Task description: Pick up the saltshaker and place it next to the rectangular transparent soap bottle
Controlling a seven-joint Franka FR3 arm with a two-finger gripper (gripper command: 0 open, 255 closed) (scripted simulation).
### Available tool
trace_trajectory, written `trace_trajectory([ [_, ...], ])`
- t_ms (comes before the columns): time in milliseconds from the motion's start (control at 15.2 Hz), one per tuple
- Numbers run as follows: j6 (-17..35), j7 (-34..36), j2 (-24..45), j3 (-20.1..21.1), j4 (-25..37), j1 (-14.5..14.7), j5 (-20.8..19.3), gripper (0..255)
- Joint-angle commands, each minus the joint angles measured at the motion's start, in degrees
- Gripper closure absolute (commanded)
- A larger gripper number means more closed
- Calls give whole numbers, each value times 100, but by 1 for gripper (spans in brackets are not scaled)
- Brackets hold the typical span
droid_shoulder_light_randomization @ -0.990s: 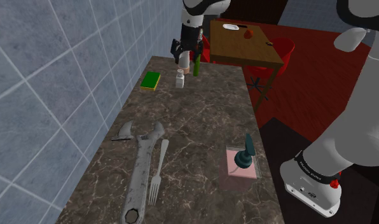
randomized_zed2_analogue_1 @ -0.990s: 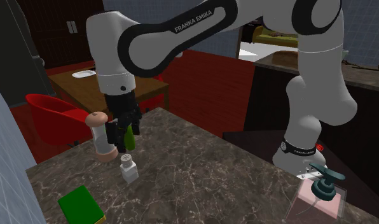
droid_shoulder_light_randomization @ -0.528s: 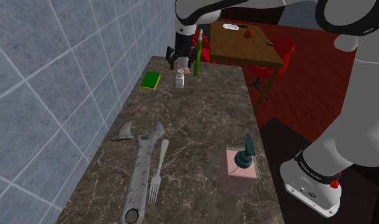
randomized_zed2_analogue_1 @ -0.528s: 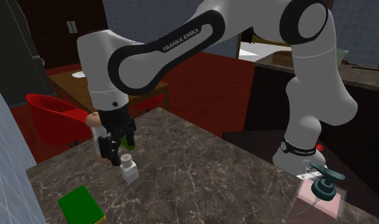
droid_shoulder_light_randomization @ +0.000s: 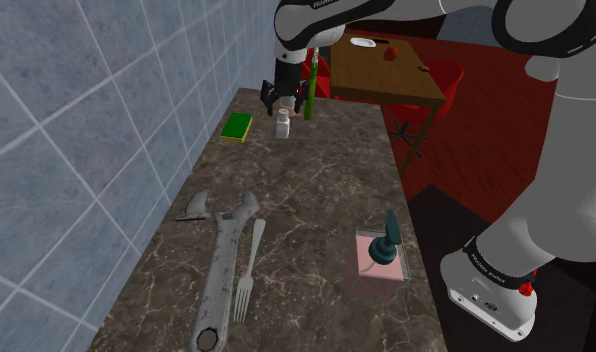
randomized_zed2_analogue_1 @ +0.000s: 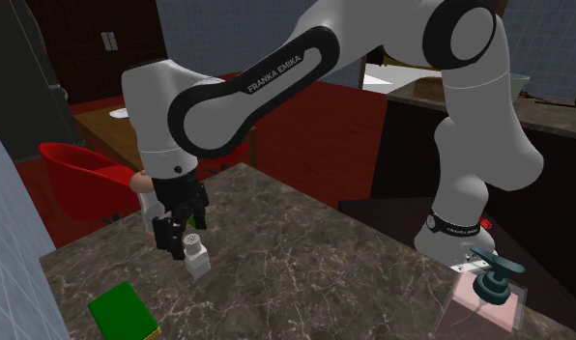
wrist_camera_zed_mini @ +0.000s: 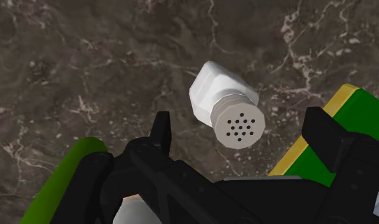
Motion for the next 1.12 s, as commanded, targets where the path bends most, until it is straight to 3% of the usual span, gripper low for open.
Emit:
trace_trajectory([
  [0,2,0,1,0,-1,0,0,0],
  [66,1,0,1,0,0,0,0,0],
  [132,1,0,1,0,0,0,0,255],
  [726,2,0,1,0,-1,0,0,255],
  [1056,-323,31,-125,1,200,-4,-4,255],
])
